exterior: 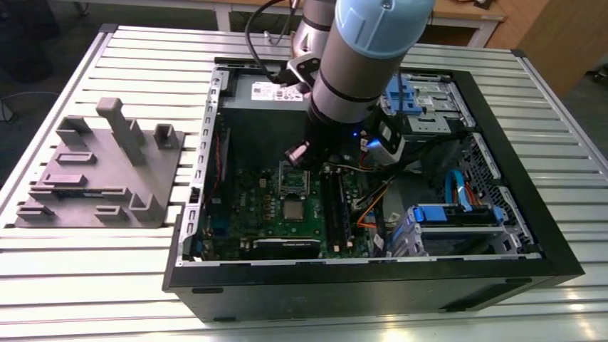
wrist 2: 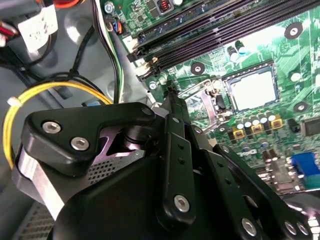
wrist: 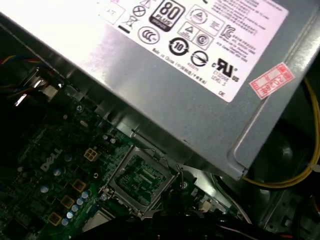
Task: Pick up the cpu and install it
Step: 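Close the cpu cover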
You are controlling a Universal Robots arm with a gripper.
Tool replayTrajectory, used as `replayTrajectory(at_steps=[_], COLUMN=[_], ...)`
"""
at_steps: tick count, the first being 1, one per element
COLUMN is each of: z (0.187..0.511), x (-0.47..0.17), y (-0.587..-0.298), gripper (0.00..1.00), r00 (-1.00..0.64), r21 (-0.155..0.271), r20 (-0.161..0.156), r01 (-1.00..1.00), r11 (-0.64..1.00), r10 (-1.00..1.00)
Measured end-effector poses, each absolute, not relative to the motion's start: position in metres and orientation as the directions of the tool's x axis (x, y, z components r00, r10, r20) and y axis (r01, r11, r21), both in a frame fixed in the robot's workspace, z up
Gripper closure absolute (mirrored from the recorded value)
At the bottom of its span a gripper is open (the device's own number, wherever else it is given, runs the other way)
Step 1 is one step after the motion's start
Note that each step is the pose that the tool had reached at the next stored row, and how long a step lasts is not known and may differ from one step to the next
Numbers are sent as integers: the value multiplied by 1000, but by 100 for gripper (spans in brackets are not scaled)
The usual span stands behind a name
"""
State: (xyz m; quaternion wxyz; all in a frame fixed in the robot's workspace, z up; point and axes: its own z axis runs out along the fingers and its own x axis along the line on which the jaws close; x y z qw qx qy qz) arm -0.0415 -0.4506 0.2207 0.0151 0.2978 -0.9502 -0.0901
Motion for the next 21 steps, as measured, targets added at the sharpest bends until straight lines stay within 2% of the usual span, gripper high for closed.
replayTrajectory(at_steps=[8,21], z=[219,214], x=[-35,-29], y=[-451,-450], gripper=[90,90], r00=[-814,-799], r21=[225,227], r20=[-58,-60], r01=[-575,-595], r11=[787,771], r10=[-578,-598])
